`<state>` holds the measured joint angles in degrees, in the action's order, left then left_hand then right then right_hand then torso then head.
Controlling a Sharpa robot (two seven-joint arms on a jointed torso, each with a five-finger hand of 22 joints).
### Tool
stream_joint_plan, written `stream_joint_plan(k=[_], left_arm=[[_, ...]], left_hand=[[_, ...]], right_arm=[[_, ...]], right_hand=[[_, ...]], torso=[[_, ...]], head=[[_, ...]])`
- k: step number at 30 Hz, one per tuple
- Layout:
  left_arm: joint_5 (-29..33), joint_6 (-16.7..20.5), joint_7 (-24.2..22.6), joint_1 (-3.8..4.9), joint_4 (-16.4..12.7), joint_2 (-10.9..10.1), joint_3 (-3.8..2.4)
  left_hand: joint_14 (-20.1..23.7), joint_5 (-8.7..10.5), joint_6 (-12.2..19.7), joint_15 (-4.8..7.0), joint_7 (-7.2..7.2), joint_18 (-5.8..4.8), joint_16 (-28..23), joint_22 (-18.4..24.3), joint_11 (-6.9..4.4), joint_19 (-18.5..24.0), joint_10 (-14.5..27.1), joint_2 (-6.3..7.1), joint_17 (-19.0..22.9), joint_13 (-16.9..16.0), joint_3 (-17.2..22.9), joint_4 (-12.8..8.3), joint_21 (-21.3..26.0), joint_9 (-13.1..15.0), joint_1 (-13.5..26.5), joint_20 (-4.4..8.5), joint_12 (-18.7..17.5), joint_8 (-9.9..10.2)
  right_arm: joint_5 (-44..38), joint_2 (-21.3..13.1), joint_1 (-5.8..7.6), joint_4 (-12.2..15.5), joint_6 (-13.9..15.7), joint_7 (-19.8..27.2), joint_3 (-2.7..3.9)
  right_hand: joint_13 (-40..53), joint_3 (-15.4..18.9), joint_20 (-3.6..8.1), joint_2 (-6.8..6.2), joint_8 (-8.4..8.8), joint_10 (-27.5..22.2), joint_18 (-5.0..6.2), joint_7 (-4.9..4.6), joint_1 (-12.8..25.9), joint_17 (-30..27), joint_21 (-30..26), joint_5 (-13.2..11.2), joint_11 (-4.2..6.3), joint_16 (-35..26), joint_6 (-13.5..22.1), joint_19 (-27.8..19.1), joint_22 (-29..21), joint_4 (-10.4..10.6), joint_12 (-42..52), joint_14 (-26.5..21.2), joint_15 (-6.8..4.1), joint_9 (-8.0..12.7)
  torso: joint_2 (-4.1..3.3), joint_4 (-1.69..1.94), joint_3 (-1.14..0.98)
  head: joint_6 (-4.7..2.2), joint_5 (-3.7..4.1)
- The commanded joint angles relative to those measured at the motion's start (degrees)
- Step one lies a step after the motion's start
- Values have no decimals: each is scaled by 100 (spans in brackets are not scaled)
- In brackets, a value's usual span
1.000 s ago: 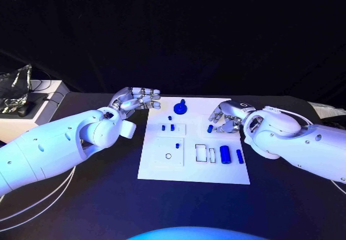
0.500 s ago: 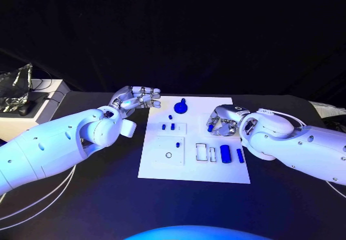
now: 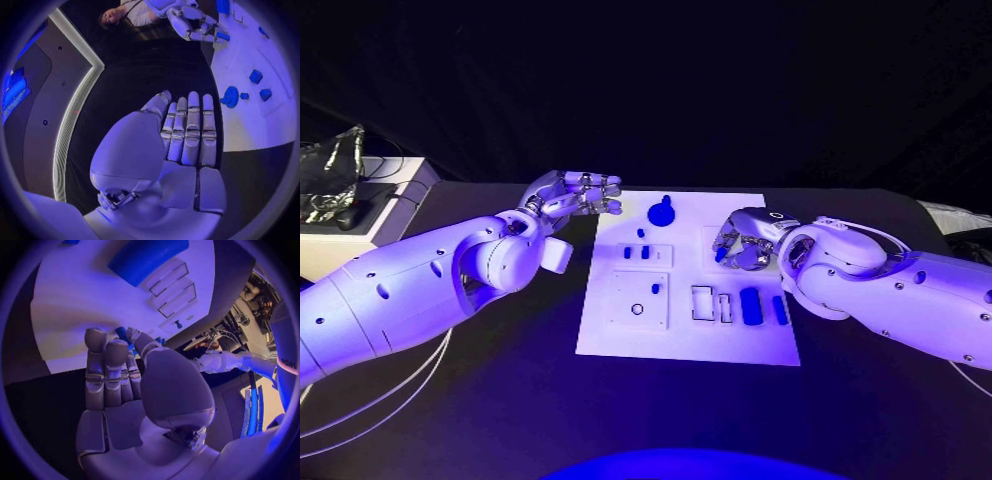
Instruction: Assemble the parts on the task board
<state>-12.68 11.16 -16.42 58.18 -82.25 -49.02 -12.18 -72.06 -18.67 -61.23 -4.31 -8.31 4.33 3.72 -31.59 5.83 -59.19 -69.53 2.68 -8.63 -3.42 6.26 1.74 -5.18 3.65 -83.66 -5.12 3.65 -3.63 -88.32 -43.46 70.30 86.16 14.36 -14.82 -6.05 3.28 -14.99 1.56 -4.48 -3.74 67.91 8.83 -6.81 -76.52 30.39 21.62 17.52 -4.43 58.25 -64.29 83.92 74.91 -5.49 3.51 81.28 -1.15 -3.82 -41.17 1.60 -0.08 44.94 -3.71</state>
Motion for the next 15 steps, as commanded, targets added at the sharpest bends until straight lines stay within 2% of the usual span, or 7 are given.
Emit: stream_joint_plan(k=[1,2,7,10,13,15], left_arm=[[-6,-92,-46,-2,-10,6,-5],[-6,-93,-44,-2,-9,5,-5],[-6,-100,-32,-2,-6,3,-5],[-6,-104,-26,-2,-1,2,-5],[-6,-103,-22,-2,2,1,-5],[-6,-105,-19,-2,5,1,-5]], left_hand=[[30,0,-6,13,-26,-84,-8,-8,-4,45,-3,-12,-5,-3,-14,-34,-20,0,-38,10,-19,-2],[30,0,-6,13,-26,-84,-8,-8,-4,45,-3,-12,-5,-3,-14,-34,-20,0,-38,10,-19,-2],[30,0,-6,13,-26,-84,-8,-8,-4,45,-3,-12,-5,-3,-14,-34,-20,0,-38,10,-19,-2],[30,0,-9,13,-27,-88,-8,-13,-5,51,-7,-14,-9,-2,-12,-42,-25,-1,-37,11,-20,1],[31,0,-10,14,-26,-88,-8,-13,-6,52,-7,-16,-10,-2,-10,-45,-26,-1,-40,12,-19,0],[33,-1,-12,14,-25,-87,-9,-15,-7,53,-9,-23,-10,-3,-2,-52,-27,-1,-50,14,-19,-1]], right_arm=[[4,22,-18,26,341,58,-6],[23,23,-20,27,398,50,-6],[129,20,-26,31,610,-17,-5],[172,14,-29,31,647,-82,-5],[171,4,-32,34,652,-140,-5],[169,-9,-34,46,663,-178,-5]], right_hand=[[18,-164,70,162,10,220,39,14,-86,7,237,-296,81,40,-104,274,321,8,19,14,-68,-3],[19,-209,83,150,4,265,24,20,-68,7,275,-253,89,46,-142,272,325,27,16,14,-78,-6],[32,-314,138,290,-43,543,-68,92,-115,11,714,-253,186,85,-398,289,398,47,42,25,-139,-44],[32,-365,177,397,-33,680,-113,130,-128,-1,861,-438,228,90,-500,282,415,51,14,24,-174,-72],[34,-448,213,397,-18,743,-150,137,-110,-17,934,-483,246,93,-541,263,416,15,9,26,-190,-107],[37,-545,234,414,-16,804,-173,131,-117,-26,1014,-626,263,96,-563,251,423,-27,9,28,-201,-152]], torso=[[3,2,2],[3,2,2],[1,1,1],[6,-1,5],[6,0,3],[7,0,3]], head=[[5,-4],[5,-4],[4,-8],[8,-7],[9,-7],[11,-7]])
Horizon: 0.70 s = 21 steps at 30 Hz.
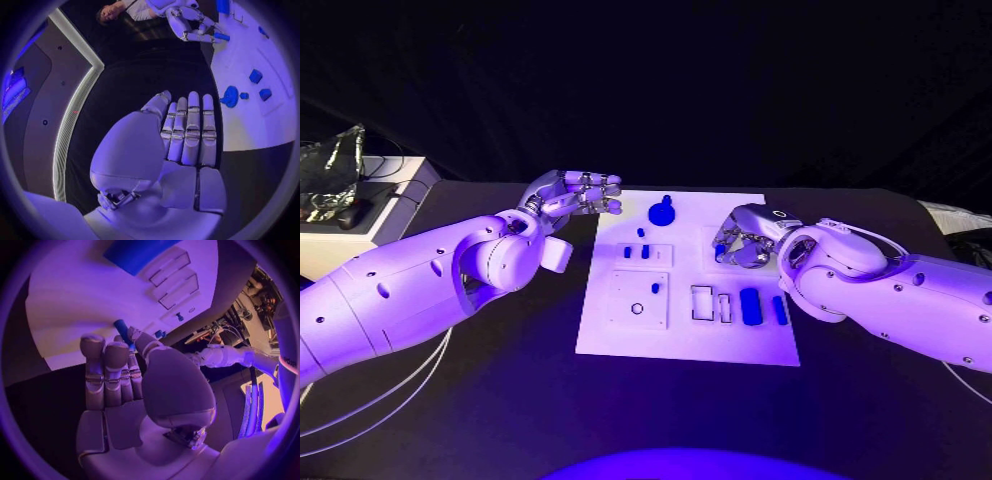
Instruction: Assemble the parts on the task board
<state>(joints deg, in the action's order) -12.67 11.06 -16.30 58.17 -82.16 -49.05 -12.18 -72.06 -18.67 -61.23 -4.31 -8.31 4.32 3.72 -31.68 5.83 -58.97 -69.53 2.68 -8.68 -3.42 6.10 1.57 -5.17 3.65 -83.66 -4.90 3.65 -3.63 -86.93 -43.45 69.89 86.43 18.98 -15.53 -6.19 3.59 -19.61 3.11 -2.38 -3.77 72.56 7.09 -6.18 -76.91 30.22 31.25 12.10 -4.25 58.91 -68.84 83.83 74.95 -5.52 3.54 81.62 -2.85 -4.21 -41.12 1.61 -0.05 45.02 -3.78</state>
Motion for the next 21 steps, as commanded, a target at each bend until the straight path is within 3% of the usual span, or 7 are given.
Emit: stream_joint_plan(k=[1,8,21], left_arm=[[-6,-97,-30,-2,-2,5,-5],[-6,-104,-23,-2,16,8,-5],[2,-119,2,-2,38,14,-5]], left_hand=[[34,-1,-12,13,-25,-86,-9,-7,-7,31,-9,-23,-5,-3,15,-35,-29,-1,-50,-8,-19,-1],[37,-2,-14,13,-29,-89,-9,-22,-6,41,-10,-28,-5,-3,29,-55,-38,-1,-57,-5,-19,-1],[37,-2,-14,13,-29,-89,-9,-22,-6,41,-10,-28,-5,-3,29,-55,-38,-1,-57,-5,-19,-1]], right_arm=[[32,-18,5,28,213,-121,10],[387,-150,7,222,389,-127,42],[1267,-321,44,863,659,102,135]], right_hand=[[6,-113,83,203,-13,343,-3,67,-69,-13,59,-110,239,30,-109,254,417,-35,6,-8,-33,-130],[6,-276,90,173,-10,349,-10,54,-22,-32,178,-175,237,44,-95,229,423,-80,6,-6,-33,-219],[6,-300,85,181,-8,334,-4,42,-19,-53,197,-192,230,37,-83,211,418,-105,5,-9,-28,-244]], torso=[[4,0,0],[4,3,-1],[5,-14,8]], head=[[4,0],[5,-17],[7,-97]])
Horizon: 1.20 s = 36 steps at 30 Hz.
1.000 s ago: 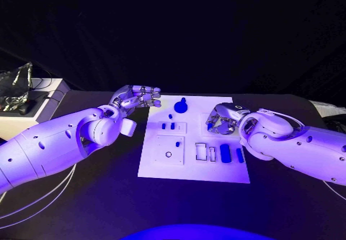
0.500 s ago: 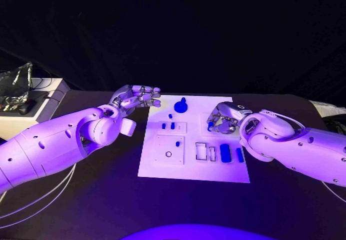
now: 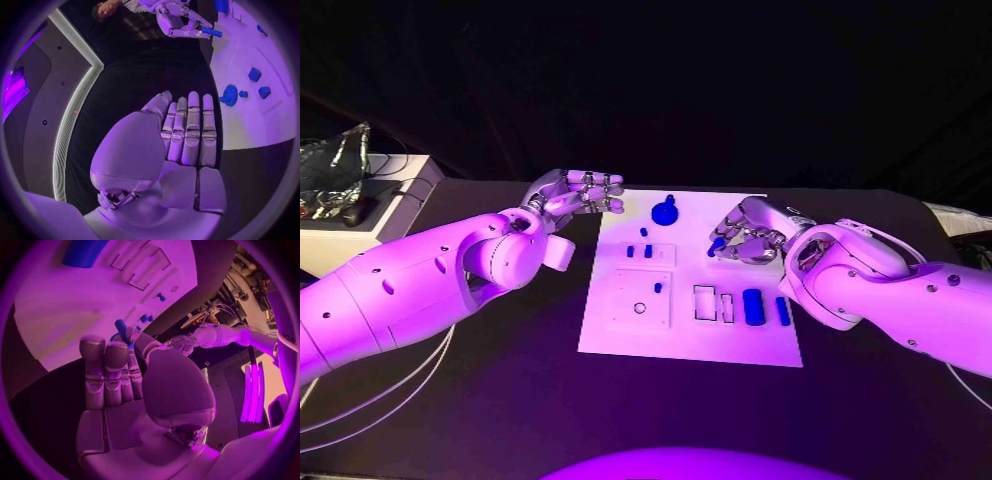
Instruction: Assemble the parts on the task board
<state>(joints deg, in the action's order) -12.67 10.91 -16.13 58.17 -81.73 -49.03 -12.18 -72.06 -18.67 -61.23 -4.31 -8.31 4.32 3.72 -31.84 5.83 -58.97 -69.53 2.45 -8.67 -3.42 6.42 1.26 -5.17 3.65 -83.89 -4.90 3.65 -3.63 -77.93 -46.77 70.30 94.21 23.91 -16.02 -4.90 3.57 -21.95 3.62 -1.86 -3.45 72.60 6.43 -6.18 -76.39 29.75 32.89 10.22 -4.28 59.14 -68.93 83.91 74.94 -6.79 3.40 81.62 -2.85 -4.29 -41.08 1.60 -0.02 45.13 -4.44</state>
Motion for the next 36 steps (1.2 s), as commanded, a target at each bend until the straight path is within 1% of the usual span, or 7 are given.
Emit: stream_joint_plan(k=[1,6,13,20,23,29,36], left_arm=[[2,-103,-15,-1,-5,12,-5],[9,-97,-15,-1,0,23,-5],[16,-90,-24,-1,26,75,-4],[18,-85,-33,-1,33,94,-4],[18,-83,-34,-1,37,99,-4],[18,-81,-35,-1,40,98,-4],[18,-84,-34,-1,37,96,-4]], left_hand=[[37,-2,-14,13,-29,-89,-9,-5,-6,42,-10,-5,-6,-3,-4,-23,-38,-1,-35,-4,-19,-1],[42,-2,-12,11,-28,-94,-9,-32,-5,60,-6,-8,-7,-2,10,-43,-53,-1,-16,-3,-20,0],[42,-2,-12,11,-28,-94,-9,-32,-5,60,-6,-8,-7,-2,10,-43,-53,-1,-16,-3,-20,0],[42,-2,-12,11,-28,-94,-9,-32,-5,60,-6,-8,-7,-2,10,-43,-53,-1,-16,-3,-20,0],[42,-2,-12,11,-28,-94,-9,-32,-5,60,-6,-8,-7,-2,10,-43,-53,-1,-16,-3,-20,0],[42,-2,-12,11,-28,-94,-9,-32,-5,60,-6,-8,-7,-2,10,-43,-53,-1,-16,-3,-20,0],[42,-2,-12,11,-28,-94,-9,-32,-5,60,-6,-8,-7,-2,10,-43,-53,-1,-16,-3,-20,0]], right_arm=[[375,18,4,100,163,157,6],[171,179,-17,254,142,239,-28],[-652,578,-192,374,184,328,-96],[-1185,935,-364,285,207,324,-161],[-1304,1048,-418,240,197,316,-180],[-1530,1221,-505,78,108,243,-210],[-1687,1302,-561,-51,-34,200,-235]], right_hand=[[8,-65,35,129,-40,330,63,42,-71,-6,35,-2,233,16,-74,201,419,20,20,-8,-28,-238],[8,-64,34,135,-38,326,63,39,-72,-9,47,-2,231,15,-68,197,420,16,19,-9,-27,-240],[8,-62,32,139,-38,322,62,37,-77,-13,59,-6,230,15,-65,194,422,9,19,-11,-26,-242],[7,-63,31,142,-37,319,65,32,-80,-18,66,-14,227,16,-61,187,420,-1,19,-11,-24,-245],[7,-64,30,142,-36,319,65,31,-81,-18,65,-14,227,16,-61,186,420,-1,19,-12,-24,-245],[7,-69,29,144,-36,316,62,28,-80,-22,112,-21,225,15,-60,187,427,-8,19,-13,-22,-246],[7,-69,28,147,-36,314,64,28,-78,-25,123,-31,224,14,-59,188,428,-10,19,-13,-22,-246]], torso=[[-1,-13,4],[-6,-14,-5],[4,-8,2],[-2,-1,2],[-2,14,6],[-4,-6,3],[-9,4,-1]], head=[[-2,-37],[-8,-82],[1,-130],[9,-205],[18,-229],[25,-258],[53,-257]])
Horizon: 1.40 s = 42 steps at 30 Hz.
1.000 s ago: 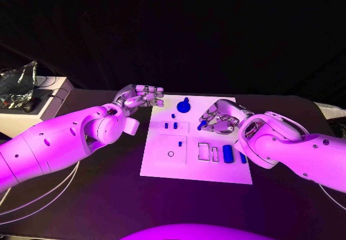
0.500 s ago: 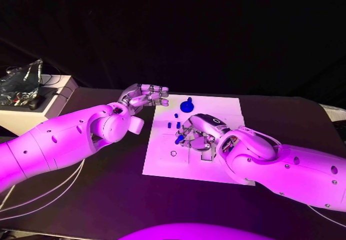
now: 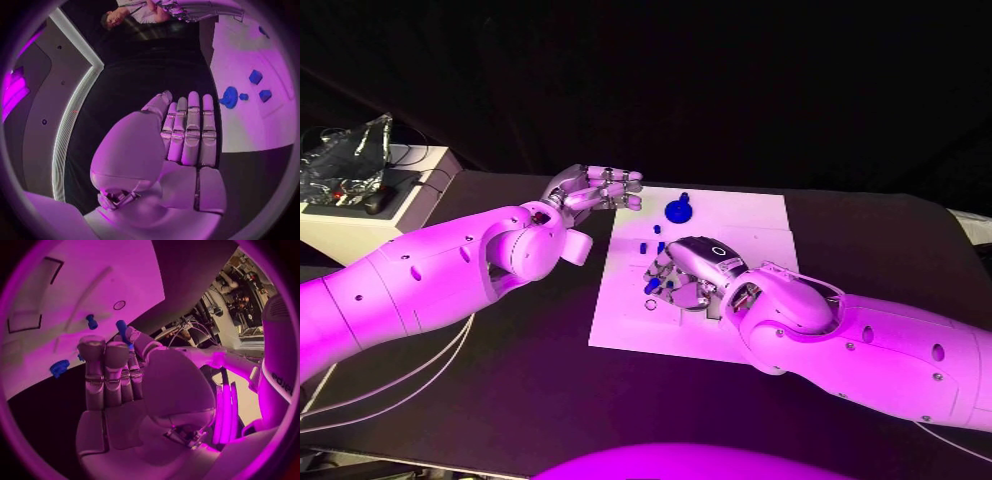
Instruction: Assemble the parts on the task board
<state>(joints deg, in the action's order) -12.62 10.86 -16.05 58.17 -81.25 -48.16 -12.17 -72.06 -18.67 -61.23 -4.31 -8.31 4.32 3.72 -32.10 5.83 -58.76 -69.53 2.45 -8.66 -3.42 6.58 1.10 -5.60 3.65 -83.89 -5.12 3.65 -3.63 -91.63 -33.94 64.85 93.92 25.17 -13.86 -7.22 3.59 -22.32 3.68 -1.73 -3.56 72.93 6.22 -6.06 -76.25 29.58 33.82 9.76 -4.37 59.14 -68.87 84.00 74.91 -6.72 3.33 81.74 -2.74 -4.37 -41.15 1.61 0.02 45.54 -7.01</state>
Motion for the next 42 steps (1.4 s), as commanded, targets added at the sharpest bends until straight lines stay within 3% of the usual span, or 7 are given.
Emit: stream_joint_plan(k=[1,17,25,42], left_arm=[[14,-78,-42,-1,-11,9,-5],[14,-75,-40,-1,-12,10,-5],[14,-72,-38,-1,-12,1,-5],[14,-74,-33,0,-10,-2,-5]], left_hand=[[44,-1,-11,10,-28,-94,-9,-20,-4,48,-6,-7,-9,-2,0,-37,-17,-1,-6,18,-20,0],[45,-1,-10,10,-29,-94,-9,-34,-4,58,-6,-6,-9,-2,6,-47,-24,-1,5,17,-20,0],[45,-1,-10,10,-29,-94,-9,-34,-4,58,-6,-6,-9,-2,6,-47,-24,-1,5,17,-20,0],[50,1,-8,9,-32,-94,-9,-49,-2,68,-3,-6,-10,-2,15,-57,-28,-1,14,15,-20,0]], right_arm=[[-333,27,-23,-33,-194,-16,-7],[-372,79,-64,-33,-424,12,-40],[-413,40,-71,3,-491,-7,-44],[-449,-9,-74,42,-661,-35,-47]], right_hand=[[5,-32,22,134,-25,280,84,15,-91,-8,29,14,234,14,-65,179,431,-17,26,-25,-33,-238],[5,-32,19,136,-26,279,84,16,-91,-13,64,5,234,20,-67,172,435,-33,26,-24,-33,-239],[5,-30,20,137,-27,283,82,16,-89,-14,91,7,235,23,-71,172,439,-39,26,-24,-33,-239],[5,-30,20,137,-27,283,82,16,-89,-14,91,7,235,23,-71,172,439,-39,26,-24,-33,-239]], torso=[[0,3,-6],[-4,9,-3],[-3,-4,-5],[1,-3,-5]], head=[[17,-3],[93,-45],[129,-76],[157,-83]])
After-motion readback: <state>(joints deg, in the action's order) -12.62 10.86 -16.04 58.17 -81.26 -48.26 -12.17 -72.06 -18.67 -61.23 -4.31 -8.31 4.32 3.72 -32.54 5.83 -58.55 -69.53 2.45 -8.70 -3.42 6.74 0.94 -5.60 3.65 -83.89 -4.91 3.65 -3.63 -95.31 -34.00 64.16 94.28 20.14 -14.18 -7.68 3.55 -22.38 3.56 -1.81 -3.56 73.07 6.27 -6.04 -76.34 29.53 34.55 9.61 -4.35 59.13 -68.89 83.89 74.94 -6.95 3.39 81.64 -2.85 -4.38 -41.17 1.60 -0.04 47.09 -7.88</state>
